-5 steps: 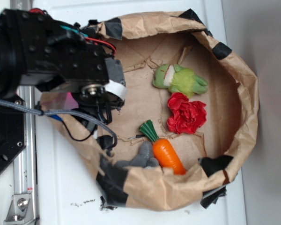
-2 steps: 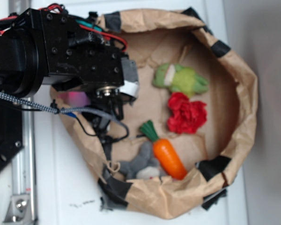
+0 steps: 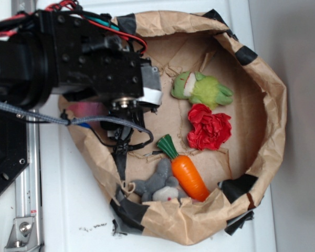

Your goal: Grab the rock.

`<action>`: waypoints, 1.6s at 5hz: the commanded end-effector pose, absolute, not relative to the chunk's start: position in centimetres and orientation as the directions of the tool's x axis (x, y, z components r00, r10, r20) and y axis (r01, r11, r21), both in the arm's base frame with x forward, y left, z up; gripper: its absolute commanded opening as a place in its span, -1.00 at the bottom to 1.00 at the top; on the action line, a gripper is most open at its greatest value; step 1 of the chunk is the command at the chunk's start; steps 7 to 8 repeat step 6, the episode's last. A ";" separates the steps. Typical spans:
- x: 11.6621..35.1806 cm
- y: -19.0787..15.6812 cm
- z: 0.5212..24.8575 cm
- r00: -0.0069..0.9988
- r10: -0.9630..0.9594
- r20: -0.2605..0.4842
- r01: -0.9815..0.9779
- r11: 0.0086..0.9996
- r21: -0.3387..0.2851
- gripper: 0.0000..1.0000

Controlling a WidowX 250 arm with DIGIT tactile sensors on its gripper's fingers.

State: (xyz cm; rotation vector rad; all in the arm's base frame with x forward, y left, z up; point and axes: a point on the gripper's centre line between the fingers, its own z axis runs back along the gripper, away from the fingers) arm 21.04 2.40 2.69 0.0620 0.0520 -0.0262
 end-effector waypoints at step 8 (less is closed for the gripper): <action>24.6 1.7 21.1 0.889 0.330 0.316 -0.316 0.944 -0.098 -1.00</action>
